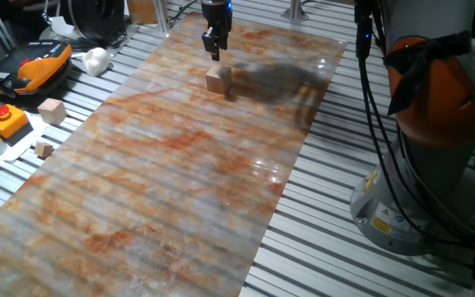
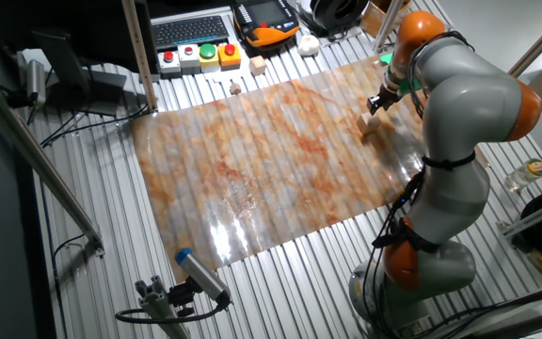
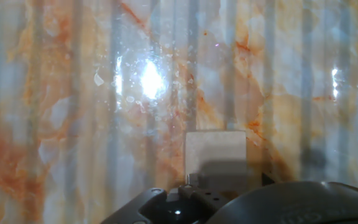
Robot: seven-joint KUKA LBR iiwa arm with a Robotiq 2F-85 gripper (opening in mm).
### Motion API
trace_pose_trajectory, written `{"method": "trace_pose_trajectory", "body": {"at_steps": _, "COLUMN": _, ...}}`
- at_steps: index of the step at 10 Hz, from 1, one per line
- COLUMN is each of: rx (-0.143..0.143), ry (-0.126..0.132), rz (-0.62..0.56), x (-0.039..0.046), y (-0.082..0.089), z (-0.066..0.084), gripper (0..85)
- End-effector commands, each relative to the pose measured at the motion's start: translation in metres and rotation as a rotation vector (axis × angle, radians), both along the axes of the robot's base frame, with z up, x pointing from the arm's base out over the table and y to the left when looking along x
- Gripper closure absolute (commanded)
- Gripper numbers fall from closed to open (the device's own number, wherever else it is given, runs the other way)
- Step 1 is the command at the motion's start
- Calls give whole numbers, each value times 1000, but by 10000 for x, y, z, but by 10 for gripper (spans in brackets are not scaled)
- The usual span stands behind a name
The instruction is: Hold a small block with the gripper and sweep it from left to right on the table
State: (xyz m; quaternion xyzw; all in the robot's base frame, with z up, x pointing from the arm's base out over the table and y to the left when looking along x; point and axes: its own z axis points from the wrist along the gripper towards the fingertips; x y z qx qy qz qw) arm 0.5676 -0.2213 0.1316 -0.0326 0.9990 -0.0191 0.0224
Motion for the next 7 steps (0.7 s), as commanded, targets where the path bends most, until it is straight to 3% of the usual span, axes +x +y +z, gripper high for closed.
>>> {"method": "trace_pose_trajectory", "body": {"at_steps": 1, "rx": 1, "ry": -2, "rz": 2, "x": 11, "y": -1, "z": -26, "gripper": 340}}
{"method": "trace_pose_trajectory", "body": {"at_steps": 2, "rx": 3, "ry": -6, "rz": 2, "x": 23, "y": -1, "z": -53, "gripper": 170}}
{"method": "trace_pose_trajectory", "body": {"at_steps": 7, "rx": 8, "ry": -12, "rz": 1, "x": 61, "y": 9, "z": -152, "gripper": 170}}
